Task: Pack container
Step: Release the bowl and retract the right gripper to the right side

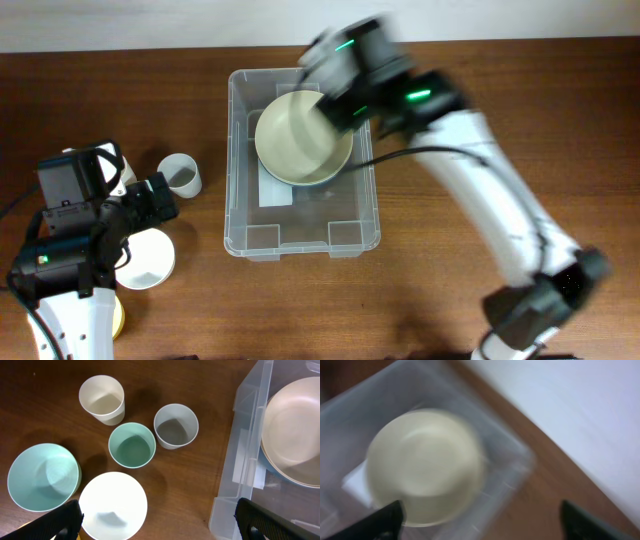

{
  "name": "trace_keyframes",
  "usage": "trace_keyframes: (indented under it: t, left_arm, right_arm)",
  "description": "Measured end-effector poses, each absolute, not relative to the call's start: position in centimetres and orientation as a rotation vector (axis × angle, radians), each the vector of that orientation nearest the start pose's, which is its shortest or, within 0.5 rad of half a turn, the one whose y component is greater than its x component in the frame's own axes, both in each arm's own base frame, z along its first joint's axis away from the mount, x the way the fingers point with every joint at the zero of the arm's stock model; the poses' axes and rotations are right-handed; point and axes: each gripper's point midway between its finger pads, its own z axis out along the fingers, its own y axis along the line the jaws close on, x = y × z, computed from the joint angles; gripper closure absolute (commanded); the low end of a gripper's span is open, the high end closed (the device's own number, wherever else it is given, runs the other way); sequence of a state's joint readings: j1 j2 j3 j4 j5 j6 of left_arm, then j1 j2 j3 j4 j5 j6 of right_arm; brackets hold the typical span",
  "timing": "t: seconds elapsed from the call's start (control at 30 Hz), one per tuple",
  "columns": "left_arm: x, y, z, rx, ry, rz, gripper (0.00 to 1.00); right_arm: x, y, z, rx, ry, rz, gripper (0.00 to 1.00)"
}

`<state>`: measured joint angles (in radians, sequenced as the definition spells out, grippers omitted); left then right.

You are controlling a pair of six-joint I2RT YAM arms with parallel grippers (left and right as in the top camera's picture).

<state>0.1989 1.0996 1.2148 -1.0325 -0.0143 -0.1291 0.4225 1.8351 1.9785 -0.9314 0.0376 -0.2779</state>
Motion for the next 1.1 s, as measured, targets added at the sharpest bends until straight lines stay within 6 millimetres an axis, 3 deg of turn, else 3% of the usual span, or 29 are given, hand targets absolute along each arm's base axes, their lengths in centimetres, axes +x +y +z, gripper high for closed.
trace_keyframes:
  t: [0.03, 0.07, 0.1, 0.2, 0.3, 0.37, 0.43, 0.6, 0.7, 0.8, 0.9, 1.03, 1.1]
  left_arm:
    - [28.0, 5.9, 24.1, -0.412, 2.455, 0.047, 0.0]
    - [28.0, 5.9, 24.1, -0.412, 2.455, 0.047, 0.01]
    - [28.0, 5.9, 24.1, -0.413, 2.454, 0.047, 0.01]
    - [28.0, 5.9, 24.1, -0.412, 2.454, 0.047, 0.01]
    - [28.0, 5.9, 24.1, -0.412, 2.455, 0.047, 0.01]
    - [28.0, 5.9, 24.1, -0.412, 2.455, 0.047, 0.01]
    - [28.0, 5.9, 24.1, -0.413, 2.455, 0.047, 0.01]
    - [28.0, 5.9, 24.1, -0.412, 2.455, 0.047, 0.01]
    - [28.0, 5.9, 24.1, -0.412, 2.454, 0.047, 0.0]
    - [28.0, 5.9, 24.2, -0.412, 2.454, 0.047, 0.01]
    - [28.1, 5.9, 24.2, -0.411, 2.45, 0.045, 0.01]
    - [28.2, 5.9, 24.4, -0.409, 2.444, 0.043, 0.01]
    - [28.2, 5.8, 24.4, -0.407, 2.447, 0.036, 0.01]
  right_arm:
    - [45.9, 17.9, 29.6, -0.694, 2.243, 0.029, 0.01]
    - [46.5, 14.3, 30.4, -0.519, 2.28, 0.025, 0.01]
    - [46.6, 12.0, 30.5, -0.414, 2.313, 0.029, 0.01]
    - [46.4, 4.9, 28.8, -0.065, 2.442, 0.043, 0.01]
    - [45.4, 1.0, 27.7, 0.154, 2.508, 0.058, 0.01]
    - [44.7, -0.5, 27.6, 0.229, 2.524, 0.057, 0.0]
    - [42.2, -2.3, 27.6, 0.316, 2.578, 0.054, 0.0]
    - [36.3, -4.6, 30.4, 0.431, 2.553, 0.035, 0.01]
    - [33.2, -4.2, 31.1, 0.426, 2.512, 0.038, 0.01]
    - [30.3, -3.6, 30.2, 0.414, 2.48, 0.051, 0.01]
    - [28.4, -3.1, 26.5, 0.415, 2.517, 0.07, 0.01]
    - [27.7, -2.6, 20.1, 0.433, 2.65, 0.098, 0.01]
    - [27.8, -2.6, 19.1, 0.435, 2.669, 0.098, 0.01]
